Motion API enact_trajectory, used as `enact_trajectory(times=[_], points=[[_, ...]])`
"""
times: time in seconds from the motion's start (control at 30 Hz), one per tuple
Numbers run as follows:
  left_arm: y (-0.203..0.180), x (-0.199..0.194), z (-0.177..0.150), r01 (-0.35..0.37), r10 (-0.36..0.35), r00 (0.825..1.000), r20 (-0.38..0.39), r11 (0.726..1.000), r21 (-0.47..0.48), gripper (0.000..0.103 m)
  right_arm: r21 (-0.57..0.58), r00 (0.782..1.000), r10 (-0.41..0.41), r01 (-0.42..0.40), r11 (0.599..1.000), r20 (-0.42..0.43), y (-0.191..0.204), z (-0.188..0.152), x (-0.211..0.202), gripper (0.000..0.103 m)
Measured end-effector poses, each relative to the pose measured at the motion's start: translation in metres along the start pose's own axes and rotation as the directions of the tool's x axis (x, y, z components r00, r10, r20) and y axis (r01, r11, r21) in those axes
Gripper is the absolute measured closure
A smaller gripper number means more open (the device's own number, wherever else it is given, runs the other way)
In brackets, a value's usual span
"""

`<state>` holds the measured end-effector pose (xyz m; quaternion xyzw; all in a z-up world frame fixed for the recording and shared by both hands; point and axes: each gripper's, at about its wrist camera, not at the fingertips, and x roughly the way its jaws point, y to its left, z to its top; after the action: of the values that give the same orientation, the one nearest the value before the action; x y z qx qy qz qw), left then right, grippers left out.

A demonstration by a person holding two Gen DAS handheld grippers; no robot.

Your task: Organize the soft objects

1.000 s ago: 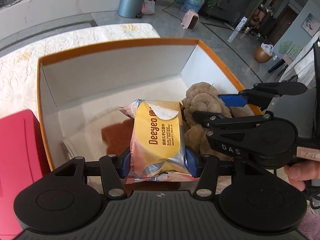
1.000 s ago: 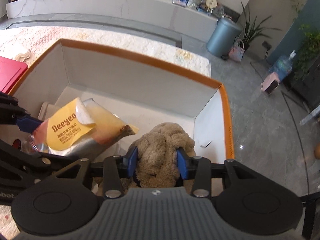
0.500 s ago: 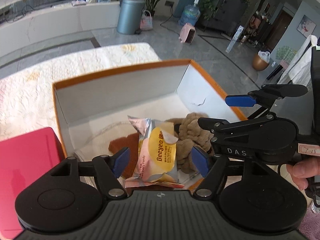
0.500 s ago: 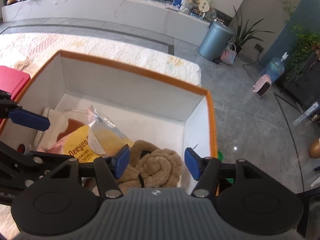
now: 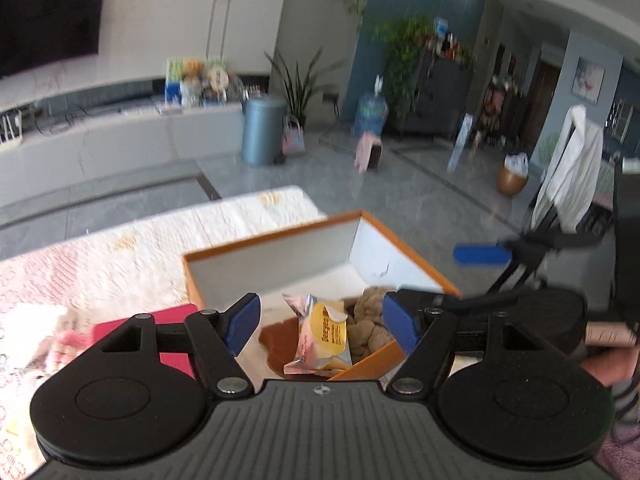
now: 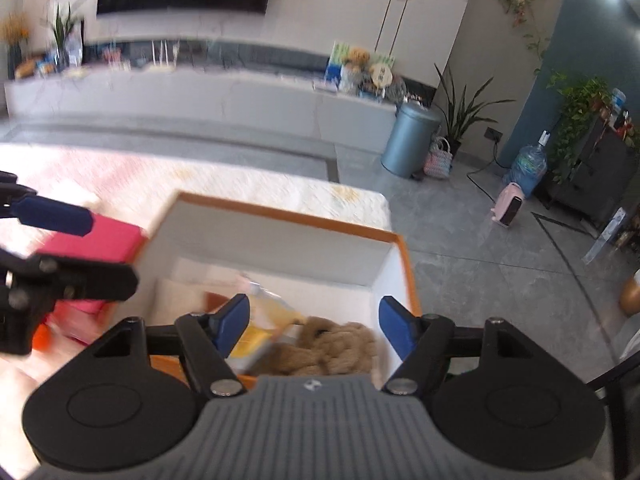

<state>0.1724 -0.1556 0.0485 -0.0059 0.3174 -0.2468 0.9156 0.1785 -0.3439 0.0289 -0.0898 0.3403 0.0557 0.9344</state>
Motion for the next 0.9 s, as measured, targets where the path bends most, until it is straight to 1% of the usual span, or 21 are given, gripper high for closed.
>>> enact_trajectory(times=[0.07,0.17,0.33,0.47,0.63,0.8,0.9], points=[[0.002,-0.018,-0.005,-0.014,0.015,0.999,0.040,1.000,-0.001,0.021,0.046,0.999,0.026,-0.027,0.999,0.032,0.009,-0.008,-0.014,0.032],[0.005,-0.041,-0.017,-0.057,0.056,0.995,0.086,0.998,0.001,0.021,0.115,0.995,0.064,-0.073,0.991,0.082,0.027,-0.023,-0.030,0.032],[0.018,-0.068,-0.046,-0.136,0.137,0.985,0.108,0.991,-0.016,0.021,0.195,0.983,0.123,-0.149,0.970,0.139,0.064,-0.048,-0.043,0.032],[0.037,-0.083,-0.071,-0.186,0.192,0.977,0.098,0.981,-0.062,0.021,0.243,0.977,0.148,-0.183,0.953,0.155,0.095,-0.068,-0.045,0.032],[0.069,-0.096,-0.107,-0.239,0.249,0.966,0.068,0.961,-0.137,0.022,0.257,0.971,0.174,-0.213,0.943,0.166,0.134,-0.087,-0.045,0.031],[0.093,-0.101,-0.141,-0.303,0.308,0.951,0.008,0.940,-0.158,0.024,0.250,0.964,0.233,-0.259,0.933,0.130,0.168,-0.100,-0.036,0.031],[0.108,-0.108,-0.157,-0.323,0.323,0.946,-0.029,0.930,-0.172,0.026,0.230,0.960,0.261,-0.279,0.932,0.103,0.187,-0.106,-0.031,0.031]])
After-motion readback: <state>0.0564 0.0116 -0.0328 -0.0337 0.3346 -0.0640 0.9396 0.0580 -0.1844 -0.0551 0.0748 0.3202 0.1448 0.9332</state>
